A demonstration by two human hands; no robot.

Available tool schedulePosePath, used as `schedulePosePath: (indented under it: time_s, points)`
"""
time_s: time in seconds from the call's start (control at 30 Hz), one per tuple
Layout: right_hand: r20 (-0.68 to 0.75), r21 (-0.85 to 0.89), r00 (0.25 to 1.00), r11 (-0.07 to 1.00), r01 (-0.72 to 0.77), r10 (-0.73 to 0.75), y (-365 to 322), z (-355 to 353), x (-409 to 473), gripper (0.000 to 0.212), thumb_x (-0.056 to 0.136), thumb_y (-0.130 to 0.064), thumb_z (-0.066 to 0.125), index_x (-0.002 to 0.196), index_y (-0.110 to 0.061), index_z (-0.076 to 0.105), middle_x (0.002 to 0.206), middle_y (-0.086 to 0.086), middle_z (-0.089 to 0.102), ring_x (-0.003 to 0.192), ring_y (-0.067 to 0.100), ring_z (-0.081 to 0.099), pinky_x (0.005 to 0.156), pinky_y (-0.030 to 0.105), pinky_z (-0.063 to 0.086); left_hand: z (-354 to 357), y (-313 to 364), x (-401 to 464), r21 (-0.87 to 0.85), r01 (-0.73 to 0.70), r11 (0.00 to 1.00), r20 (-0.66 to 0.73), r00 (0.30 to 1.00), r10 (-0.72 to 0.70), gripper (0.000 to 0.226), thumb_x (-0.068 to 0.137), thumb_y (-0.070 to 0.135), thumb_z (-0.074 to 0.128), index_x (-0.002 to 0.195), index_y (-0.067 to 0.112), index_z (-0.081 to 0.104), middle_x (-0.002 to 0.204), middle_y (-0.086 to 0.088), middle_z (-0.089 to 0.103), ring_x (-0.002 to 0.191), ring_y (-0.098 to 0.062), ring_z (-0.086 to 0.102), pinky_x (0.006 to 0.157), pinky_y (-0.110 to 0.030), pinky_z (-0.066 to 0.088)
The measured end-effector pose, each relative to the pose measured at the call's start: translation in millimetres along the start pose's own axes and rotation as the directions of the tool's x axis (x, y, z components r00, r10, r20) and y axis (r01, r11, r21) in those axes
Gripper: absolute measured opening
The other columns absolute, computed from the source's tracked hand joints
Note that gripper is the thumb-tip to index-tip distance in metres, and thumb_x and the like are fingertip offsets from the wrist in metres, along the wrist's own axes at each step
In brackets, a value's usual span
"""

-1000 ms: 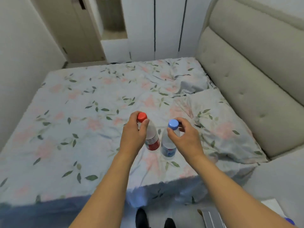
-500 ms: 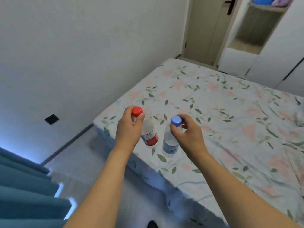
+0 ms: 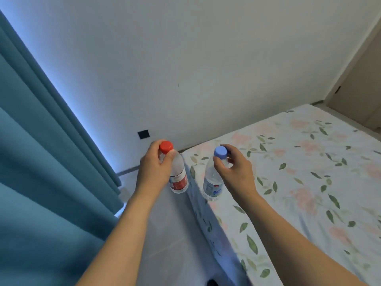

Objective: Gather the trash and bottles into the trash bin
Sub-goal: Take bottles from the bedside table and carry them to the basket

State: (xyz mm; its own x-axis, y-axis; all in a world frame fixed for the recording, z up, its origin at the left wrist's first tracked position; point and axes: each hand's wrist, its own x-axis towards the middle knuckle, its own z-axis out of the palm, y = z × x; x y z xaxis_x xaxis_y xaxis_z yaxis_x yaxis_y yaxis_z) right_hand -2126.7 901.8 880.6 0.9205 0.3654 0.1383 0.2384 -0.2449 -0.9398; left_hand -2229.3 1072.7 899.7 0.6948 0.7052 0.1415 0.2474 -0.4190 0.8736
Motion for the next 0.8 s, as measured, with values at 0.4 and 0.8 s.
schedulePosePath:
  time_s: [0.4,0.8]
  points:
    - [0.028,0.086,0.997,0.994,0.073,-0.076,-40,126,118,0.026,0.083,-0.021,0.065,0.106,-0.031,0.062,0.095,-0.022,0.064,0.089,0.001,0.060,0.081,0.021,0.048,-64,-45,121,-0.006,0.069,0.998,-0.161,0.985,-0.069,0.024,0.094,0.029,0.059,0.117,0.032,0.055,0.112,0.012,0.061,0.108,-0.014,0.057,0.086,-0.029,0.050]
    - [-0.163,0.148,0.983,0.983,0.107,-0.083,-96,238,229,0.028,0.083,-0.021,0.066,0.110,-0.027,0.062,0.101,-0.014,0.065,0.093,0.008,0.061,0.085,0.027,0.051,-138,-58,289,0.039,-0.060,0.997,-0.063,0.996,0.062,0.032,0.097,0.029,0.055,0.128,0.026,0.051,0.125,0.008,0.060,0.115,-0.013,0.055,0.087,-0.019,0.043]
